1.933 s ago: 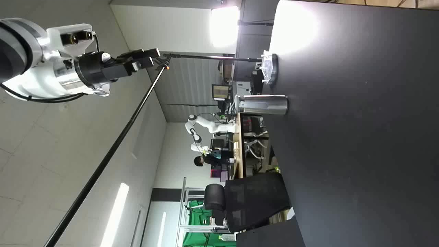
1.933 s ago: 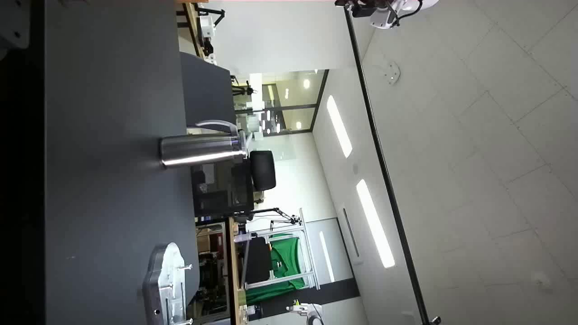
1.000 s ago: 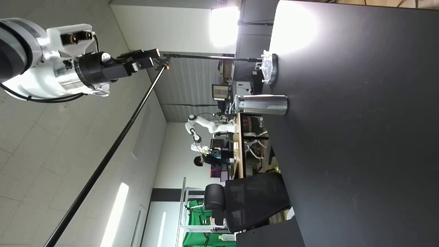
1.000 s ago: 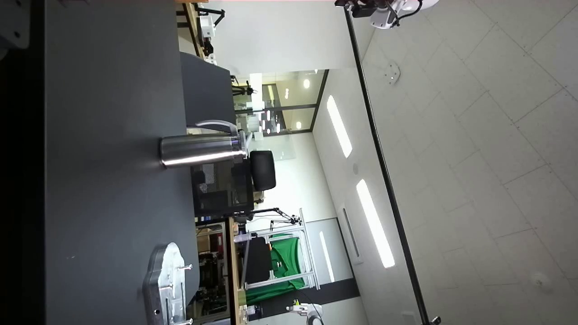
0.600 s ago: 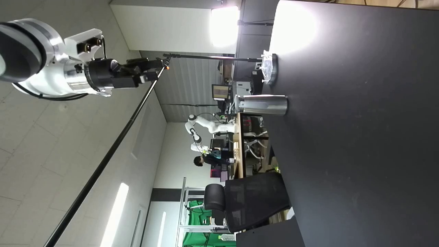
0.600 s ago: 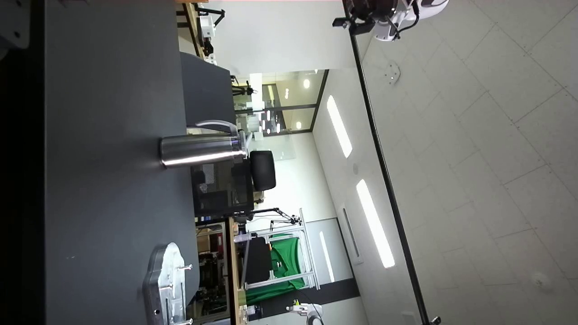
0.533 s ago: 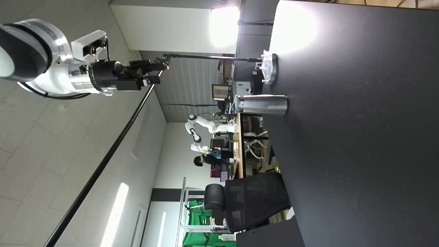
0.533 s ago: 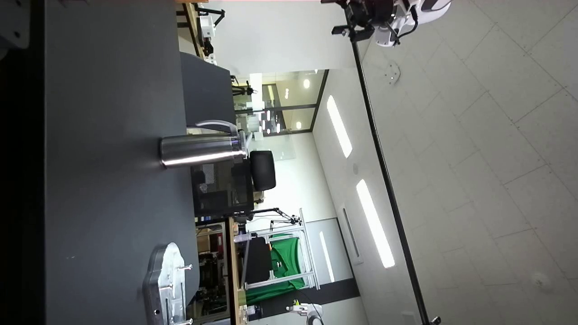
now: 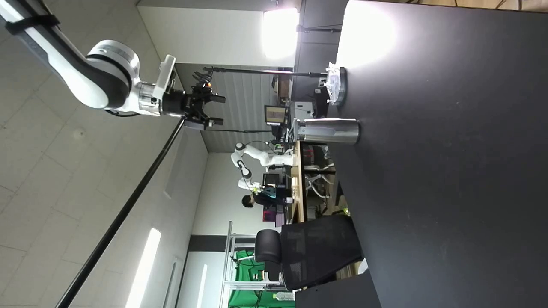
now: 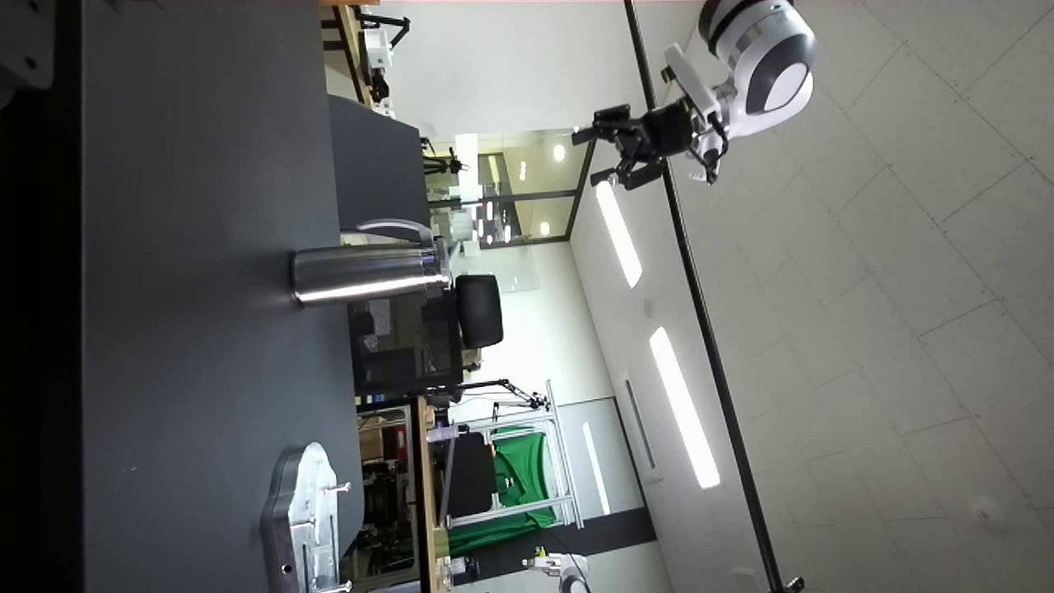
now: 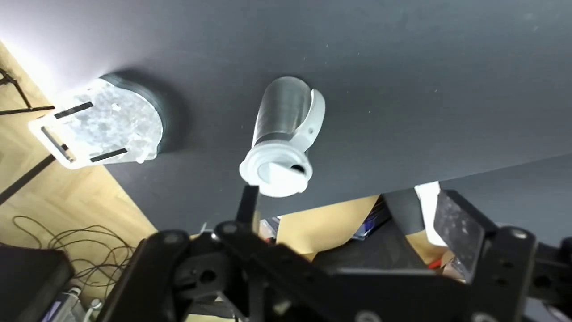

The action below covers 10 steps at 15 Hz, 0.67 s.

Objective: Close the lid on the silver flask

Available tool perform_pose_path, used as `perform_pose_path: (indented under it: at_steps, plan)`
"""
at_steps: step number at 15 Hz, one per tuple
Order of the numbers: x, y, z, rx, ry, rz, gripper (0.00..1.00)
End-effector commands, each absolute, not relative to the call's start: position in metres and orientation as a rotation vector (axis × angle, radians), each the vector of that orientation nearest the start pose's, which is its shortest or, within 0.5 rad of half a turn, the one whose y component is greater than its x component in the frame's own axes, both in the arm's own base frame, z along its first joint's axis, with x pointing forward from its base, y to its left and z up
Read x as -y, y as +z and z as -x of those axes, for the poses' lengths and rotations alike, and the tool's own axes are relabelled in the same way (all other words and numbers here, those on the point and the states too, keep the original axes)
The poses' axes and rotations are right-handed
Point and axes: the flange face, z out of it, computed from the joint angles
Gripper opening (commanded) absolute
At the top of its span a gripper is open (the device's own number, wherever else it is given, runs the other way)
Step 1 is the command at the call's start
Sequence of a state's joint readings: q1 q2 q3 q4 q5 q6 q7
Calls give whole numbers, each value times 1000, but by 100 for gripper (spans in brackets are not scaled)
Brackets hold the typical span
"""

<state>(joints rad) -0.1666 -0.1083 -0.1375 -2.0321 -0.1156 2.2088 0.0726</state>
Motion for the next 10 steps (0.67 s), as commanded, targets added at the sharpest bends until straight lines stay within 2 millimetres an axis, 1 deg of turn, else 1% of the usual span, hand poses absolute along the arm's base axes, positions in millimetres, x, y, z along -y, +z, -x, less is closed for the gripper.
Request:
perform_pose_path:
  at_steps: [1,2,3,4,6,10]
  plan:
    - [208,519,-570,-811,-542,3145,100]
    - [227,521,-573,-862,-530,3142,100]
    - [206,512,-555,-721,-507,3156,100]
    - [216,510,-562,-763,-512,3152,100]
    - [228,510,-569,-796,-519,3151,100]
    - [228,513,-571,-807,-530,3146,100]
